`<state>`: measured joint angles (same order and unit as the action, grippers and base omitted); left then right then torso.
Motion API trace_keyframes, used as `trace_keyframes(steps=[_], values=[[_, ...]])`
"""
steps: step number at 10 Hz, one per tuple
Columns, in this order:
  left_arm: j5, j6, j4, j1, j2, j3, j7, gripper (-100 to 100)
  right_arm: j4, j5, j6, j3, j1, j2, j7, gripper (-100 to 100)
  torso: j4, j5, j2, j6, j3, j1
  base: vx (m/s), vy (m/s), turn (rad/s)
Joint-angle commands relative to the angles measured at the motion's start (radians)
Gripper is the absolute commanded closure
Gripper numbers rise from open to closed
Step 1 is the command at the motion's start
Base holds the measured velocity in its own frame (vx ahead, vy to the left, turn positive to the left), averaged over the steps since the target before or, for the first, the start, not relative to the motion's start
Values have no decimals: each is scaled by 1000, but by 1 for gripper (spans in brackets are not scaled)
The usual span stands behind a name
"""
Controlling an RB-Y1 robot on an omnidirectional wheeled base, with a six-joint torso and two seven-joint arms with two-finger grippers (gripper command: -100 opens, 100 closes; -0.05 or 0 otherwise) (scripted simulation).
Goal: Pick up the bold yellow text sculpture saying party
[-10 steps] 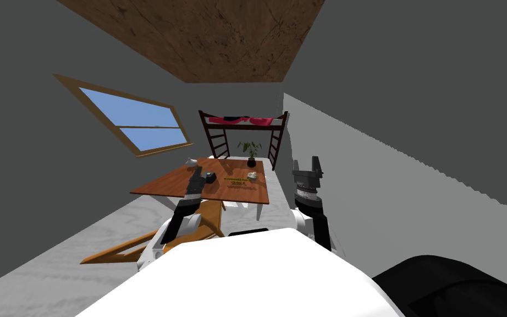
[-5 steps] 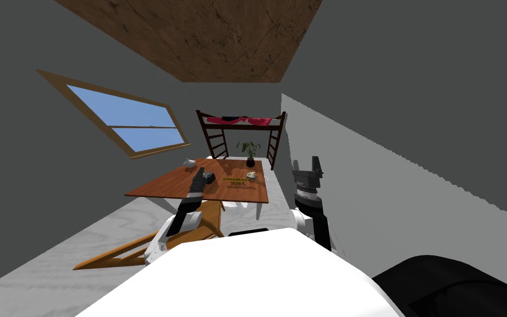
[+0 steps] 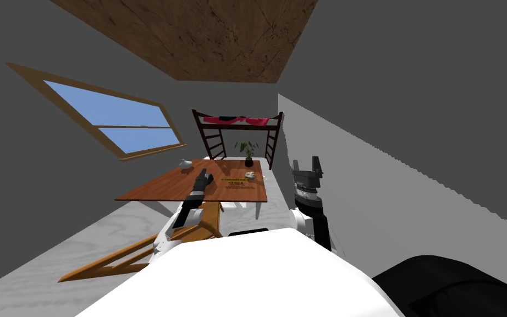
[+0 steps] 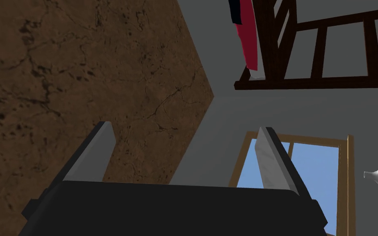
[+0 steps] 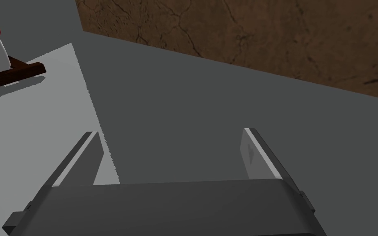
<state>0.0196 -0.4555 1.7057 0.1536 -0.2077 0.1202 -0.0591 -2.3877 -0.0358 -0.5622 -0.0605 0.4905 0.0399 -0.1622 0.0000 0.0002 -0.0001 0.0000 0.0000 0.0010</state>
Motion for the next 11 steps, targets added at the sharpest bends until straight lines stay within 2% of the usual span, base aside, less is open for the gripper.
trace_keyframes(steps=[1, 2, 3, 4, 5, 6, 7, 8, 9, 10, 11], values=[[0, 8, -39, -11, 0, 3, -3, -100, 0, 0, 0, 0, 0, 0, 0, 0, 0, 0, 0, 0, 0, 0, -6, 10, -60], [-1, 14, -80, -42, -2, 13, -6, -100, 0, 0, 0, 0, 0, 0, 0, 0, 0, 0, 0, 0, 0, 0, -7, 8, -93], [-1, 14, -103, -42, -2, 13, -6, -100, 0, 0, 0, 0, 0, 0, 0, 0, 0, 0, 0, 0, 0, 0, -3, 8, -53], [-2, 20, -135, -74, -3, 22, -8, -100, 0, 0, 0, 0, 0, 0, 0, 0, 0, 0, 0, 0, 0, 0, -1, 8, -111], [-2, 20, -164, -74, -3, 22, -8, -100, 0, 0, 0, 0, 0, 0, 0, 0, 0, 0, 0, 0, 0, 0, 0, 10, -50], [-2, 20, -169, -74, -3, 22, -8, -100, 0, 0, 0, 0, 0, 0, 0, 0, 0, 0, 0, -1, 0, 0, 0, 4, 17], [-3, 25, -201, -106, -4, 32, -11, -100, 0, 0, 0, 0, 0, 0, 0, 0, 0, 0, 0, -1, 0, 0, -1, 3, -102], [-3, 25, -232, -106, -4, 32, -11, -100, 0, 0, 0, 0, 0, 0, 0, 0, 0, 0, -1, 0, 0, -1, 0, 7, -65], [-4, 30, -266, -138, -5, 42, -14, -100, 0, 0, 0, 0, 0, 0, 0, 0, 0, 0, -1, 0, 0, 0, 3, 6, -104], [-4, 30, -298, -138, -5, 42, -14, -100, 0, 0, 0, 0, 0, 0, 0, 0, 0, 0, -1, 0, 0, -1, 3, 8, -60], [-6, 35, -333, -170, -5, 51, -16, -100, 0, 0, 0, 0, 0, 0, 0, 0, 0, 0, -1, -1, 0, 0, 4, 7, -86]])
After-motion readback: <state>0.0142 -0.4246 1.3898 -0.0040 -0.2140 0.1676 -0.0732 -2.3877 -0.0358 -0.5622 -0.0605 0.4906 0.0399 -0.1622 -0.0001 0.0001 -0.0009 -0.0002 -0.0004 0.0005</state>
